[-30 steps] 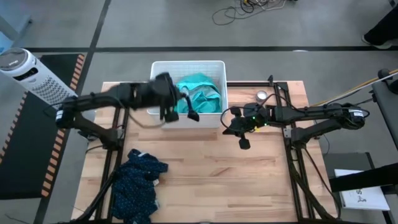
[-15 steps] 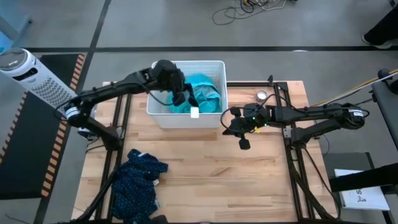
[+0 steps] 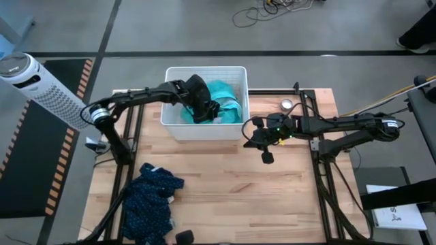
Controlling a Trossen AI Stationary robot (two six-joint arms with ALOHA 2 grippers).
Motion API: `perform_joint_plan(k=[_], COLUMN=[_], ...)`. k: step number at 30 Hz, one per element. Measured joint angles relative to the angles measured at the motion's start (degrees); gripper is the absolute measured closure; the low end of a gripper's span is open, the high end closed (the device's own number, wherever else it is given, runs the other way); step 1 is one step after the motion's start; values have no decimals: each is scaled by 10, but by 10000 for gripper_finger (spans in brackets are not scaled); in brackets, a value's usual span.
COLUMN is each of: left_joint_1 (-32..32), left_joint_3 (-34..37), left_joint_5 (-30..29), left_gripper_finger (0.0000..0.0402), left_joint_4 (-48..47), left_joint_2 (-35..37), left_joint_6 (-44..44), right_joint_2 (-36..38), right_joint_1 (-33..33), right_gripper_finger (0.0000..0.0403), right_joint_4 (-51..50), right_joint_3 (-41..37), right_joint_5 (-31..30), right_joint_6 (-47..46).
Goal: Sort clothes
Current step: Put the black sock into the white laundry bin, then put the dark blue polo shirt into the white laundry bin
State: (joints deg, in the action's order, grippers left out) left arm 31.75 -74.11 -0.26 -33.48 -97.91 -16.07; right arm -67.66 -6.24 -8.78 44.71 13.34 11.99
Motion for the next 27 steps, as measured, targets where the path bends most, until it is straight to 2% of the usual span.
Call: perform_joint_plan(k=[6,11,15,21,27], left_joint_1=[-1,-2,-11,-34,-89], left_joint_3=[0,0,-1,-1,-1], left_joint_5=[-7,-14,-22,-22,-22], left_gripper_finger=[246,183,149,138,162], left_joint_4=[-3,-1,-1,-42,-158], left_joint_2=[23,87,155,256,325], left_joint_6=[-15,-30,-53,-54,6], right_joint_2=[0,0,0,0,0], right_joint_1=[0,0,0,0,0], right_gripper_finger=[403,403,403,403,403], right_joint_4=[0,0,1,1,2], right_joint_3=[0,0,0,0,0], right_joint_5=[0,0,1,0,1], right_joint_6=[0,0,1,2,5])
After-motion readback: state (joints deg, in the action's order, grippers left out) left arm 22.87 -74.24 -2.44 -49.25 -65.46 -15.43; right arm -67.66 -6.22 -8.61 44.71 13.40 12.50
